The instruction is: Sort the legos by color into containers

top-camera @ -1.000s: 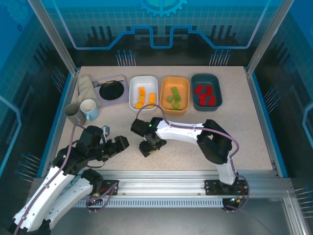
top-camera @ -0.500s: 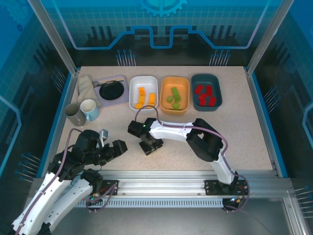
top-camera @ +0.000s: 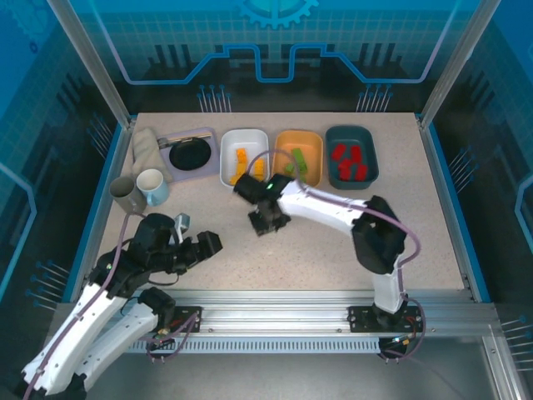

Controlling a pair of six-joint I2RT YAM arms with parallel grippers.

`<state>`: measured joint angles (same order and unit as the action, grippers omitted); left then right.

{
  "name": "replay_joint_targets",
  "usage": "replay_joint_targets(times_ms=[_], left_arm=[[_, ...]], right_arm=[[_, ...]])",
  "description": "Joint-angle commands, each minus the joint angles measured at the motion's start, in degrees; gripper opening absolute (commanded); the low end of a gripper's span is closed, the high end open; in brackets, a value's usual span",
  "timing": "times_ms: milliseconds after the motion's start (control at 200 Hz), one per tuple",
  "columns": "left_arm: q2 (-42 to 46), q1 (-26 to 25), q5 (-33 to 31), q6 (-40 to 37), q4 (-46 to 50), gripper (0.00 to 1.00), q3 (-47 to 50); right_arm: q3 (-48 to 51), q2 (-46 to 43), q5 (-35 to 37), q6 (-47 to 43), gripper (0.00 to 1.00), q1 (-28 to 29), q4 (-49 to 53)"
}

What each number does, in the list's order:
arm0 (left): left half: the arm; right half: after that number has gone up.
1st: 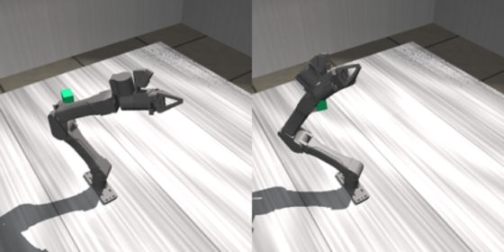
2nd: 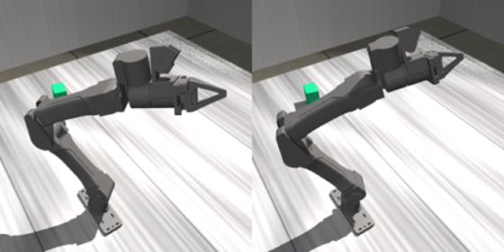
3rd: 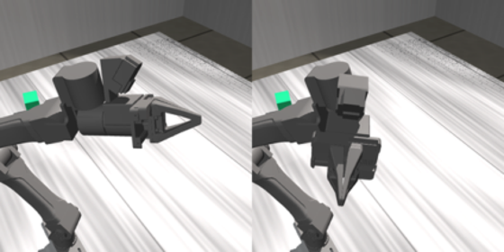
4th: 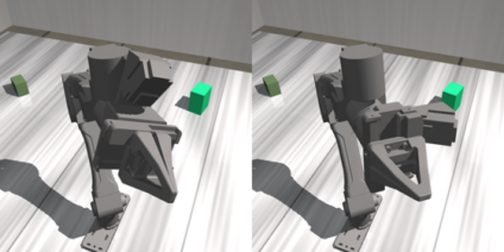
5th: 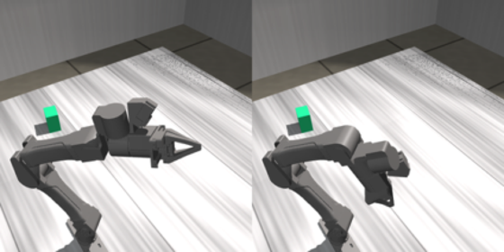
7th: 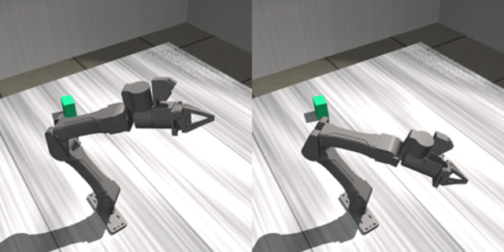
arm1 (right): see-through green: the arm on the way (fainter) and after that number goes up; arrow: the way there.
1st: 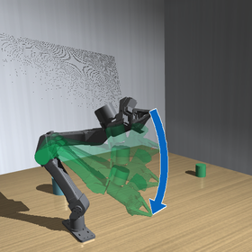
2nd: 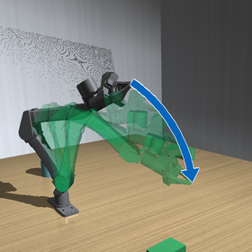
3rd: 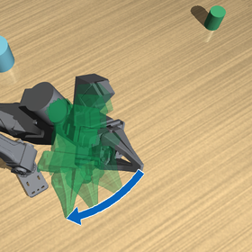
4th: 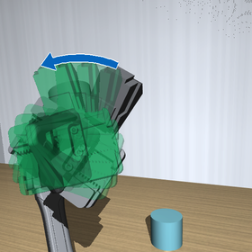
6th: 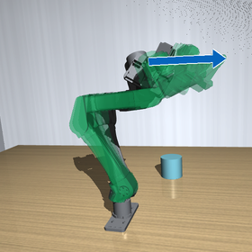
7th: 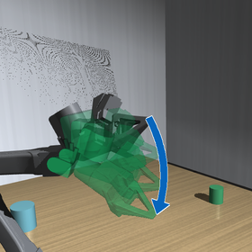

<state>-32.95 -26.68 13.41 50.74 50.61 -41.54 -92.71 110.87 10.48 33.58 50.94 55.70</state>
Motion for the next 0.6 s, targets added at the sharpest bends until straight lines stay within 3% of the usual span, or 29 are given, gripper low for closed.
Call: replay_joint_targets(times_ms=[0, 280, 590], left_arm=[[-5.25, 0.06, 1.36, -0.25, -7.92, 0.91, -3.41], [-22.53, 1.48, 3.48, -1.51, -20.33, 0.92, -10.67], [-34.81, 6.75, 5.93, -3.81, -27.09, 0.91, -18.84]], right_arm=[[-4.11, -2.24, -1.02, -1.75, 0.34, -7.35, 1.39], [-21.08, 9.23, -7.3, -5.08, 0.34, -20.99, 1.63], [-39.63, 26.47, -13.99, -8.0, 0.34, -28.02, 2.66]])
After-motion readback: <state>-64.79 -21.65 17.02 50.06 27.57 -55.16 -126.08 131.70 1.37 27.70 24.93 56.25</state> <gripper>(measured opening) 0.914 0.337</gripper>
